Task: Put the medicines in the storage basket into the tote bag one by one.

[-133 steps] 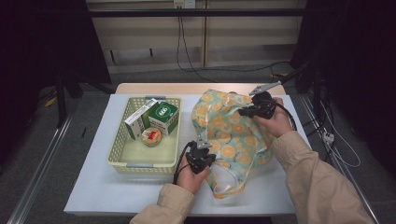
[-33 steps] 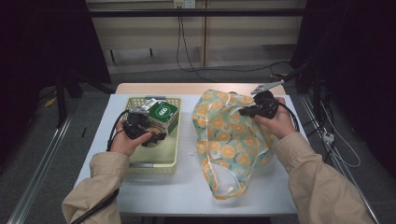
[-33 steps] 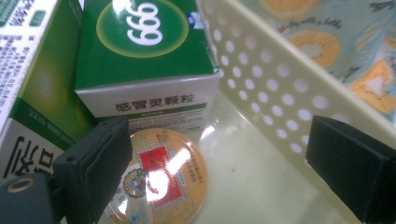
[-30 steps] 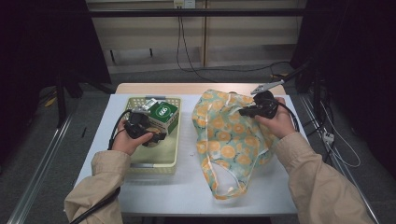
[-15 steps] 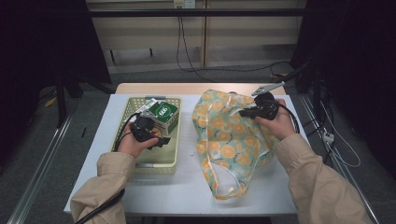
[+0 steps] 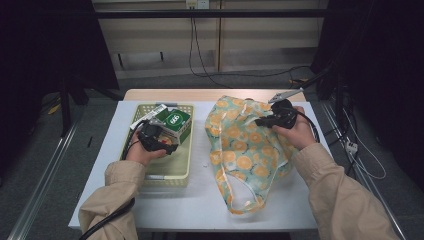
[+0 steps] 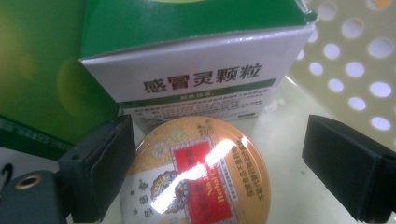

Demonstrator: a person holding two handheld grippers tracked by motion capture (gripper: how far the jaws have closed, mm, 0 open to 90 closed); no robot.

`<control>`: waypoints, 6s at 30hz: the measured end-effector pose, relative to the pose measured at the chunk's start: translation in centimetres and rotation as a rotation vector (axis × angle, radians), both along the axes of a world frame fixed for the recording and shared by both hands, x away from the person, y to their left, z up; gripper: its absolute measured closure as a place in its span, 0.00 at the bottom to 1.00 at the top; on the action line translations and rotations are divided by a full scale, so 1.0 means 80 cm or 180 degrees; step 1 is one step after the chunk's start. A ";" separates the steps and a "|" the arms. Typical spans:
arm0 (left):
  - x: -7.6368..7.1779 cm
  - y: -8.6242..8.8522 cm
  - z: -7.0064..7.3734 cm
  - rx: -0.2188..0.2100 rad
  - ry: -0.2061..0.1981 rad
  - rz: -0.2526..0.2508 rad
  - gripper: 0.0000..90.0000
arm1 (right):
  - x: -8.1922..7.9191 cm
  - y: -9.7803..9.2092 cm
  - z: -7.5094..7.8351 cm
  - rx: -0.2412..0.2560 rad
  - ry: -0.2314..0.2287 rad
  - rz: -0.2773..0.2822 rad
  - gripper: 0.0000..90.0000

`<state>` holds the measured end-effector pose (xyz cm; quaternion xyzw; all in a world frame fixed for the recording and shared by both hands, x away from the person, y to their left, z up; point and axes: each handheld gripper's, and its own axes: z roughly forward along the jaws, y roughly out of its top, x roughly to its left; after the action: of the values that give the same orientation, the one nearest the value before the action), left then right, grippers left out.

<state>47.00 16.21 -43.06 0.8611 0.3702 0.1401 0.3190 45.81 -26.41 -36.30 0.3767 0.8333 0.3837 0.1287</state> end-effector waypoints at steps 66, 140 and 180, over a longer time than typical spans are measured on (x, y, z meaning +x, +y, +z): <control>-0.066 -0.178 0.101 -0.0650 0.0154 -0.0946 0.23 | 0.007 0.029 0.013 0.0081 0.0030 0.0050 1.00; -0.024 -0.156 0.102 -0.0551 0.0009 -0.0579 0.13 | -0.004 0.033 -0.003 0.0059 0.0134 -0.0047 1.00; 0.018 -0.018 0.058 -0.0149 -0.0115 0.0270 0.07 | -0.006 0.023 0.003 0.0058 0.0113 -0.0045 1.00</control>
<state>48.47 14.74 -38.46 0.8343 0.4037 0.1604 0.3394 45.32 -24.56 -36.03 0.3905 0.8292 0.3836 0.1132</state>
